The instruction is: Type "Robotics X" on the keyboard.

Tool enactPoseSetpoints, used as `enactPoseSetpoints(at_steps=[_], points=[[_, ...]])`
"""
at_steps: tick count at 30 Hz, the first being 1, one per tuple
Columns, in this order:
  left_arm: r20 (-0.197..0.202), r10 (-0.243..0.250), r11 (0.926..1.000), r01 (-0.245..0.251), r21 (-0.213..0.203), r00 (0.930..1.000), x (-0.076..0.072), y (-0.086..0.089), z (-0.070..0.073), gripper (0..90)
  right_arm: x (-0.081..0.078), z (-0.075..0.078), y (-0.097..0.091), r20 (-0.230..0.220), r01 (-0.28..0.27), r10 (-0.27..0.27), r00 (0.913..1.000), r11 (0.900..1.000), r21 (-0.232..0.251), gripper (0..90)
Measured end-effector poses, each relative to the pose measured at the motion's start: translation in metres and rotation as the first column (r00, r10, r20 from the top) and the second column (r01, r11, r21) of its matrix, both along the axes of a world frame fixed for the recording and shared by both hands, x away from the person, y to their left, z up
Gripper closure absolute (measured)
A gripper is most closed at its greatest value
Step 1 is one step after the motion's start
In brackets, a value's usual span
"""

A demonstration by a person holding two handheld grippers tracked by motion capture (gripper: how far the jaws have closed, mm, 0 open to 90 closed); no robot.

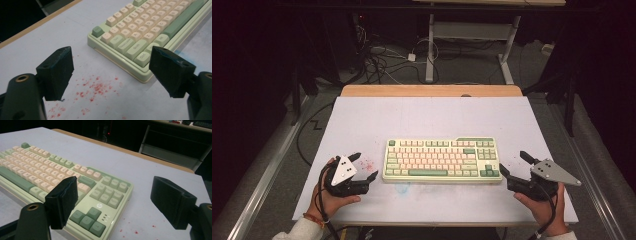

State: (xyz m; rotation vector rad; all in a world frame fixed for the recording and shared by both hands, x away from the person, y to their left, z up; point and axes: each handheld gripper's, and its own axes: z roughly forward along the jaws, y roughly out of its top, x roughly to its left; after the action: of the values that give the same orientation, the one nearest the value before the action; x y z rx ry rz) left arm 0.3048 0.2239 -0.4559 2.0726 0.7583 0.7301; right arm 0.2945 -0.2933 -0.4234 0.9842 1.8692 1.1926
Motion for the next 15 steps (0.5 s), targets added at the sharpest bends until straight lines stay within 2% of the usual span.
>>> enactPoseSetpoints(at_steps=[5,9,12,13,15], points=[[-0.014,-0.005,0.9998,0.006,0.019,0.9999,0.0,-0.001,-0.002,19.1,-0.001,0.001,-0.002,-0.003,-0.011,0.011,0.9999,0.9999,0.006,22.4],[-0.025,-0.004,0.9992,0.005,0.038,0.9997,0.0,0.001,-0.005,19.1,0.001,0.001,0.004,-0.009,-0.031,0.031,0.9995,0.9995,-0.009,24.9],[-0.038,-0.01,0.9987,0.012,0.049,0.9992,-0.001,0.004,-0.007,19.1,0.002,0.001,0.011,-0.008,-0.053,0.053,0.9986,0.9977,-0.042,32.4],[-0.049,-0.006,0.999,0.008,0.044,0.9988,-0.001,0.004,-0.007,19.1,0.002,0.001,0.011,-0.008,-0.053,0.053,0.9986,0.9977,-0.042,32.4],[-0.047,-0.007,0.9986,0.009,0.051,0.9989,-0.002,0.004,-0.007,19.5,0.005,0.001,0.014,-0.015,-0.07,0.069,0.9975,0.9958,-0.06,40.6]])
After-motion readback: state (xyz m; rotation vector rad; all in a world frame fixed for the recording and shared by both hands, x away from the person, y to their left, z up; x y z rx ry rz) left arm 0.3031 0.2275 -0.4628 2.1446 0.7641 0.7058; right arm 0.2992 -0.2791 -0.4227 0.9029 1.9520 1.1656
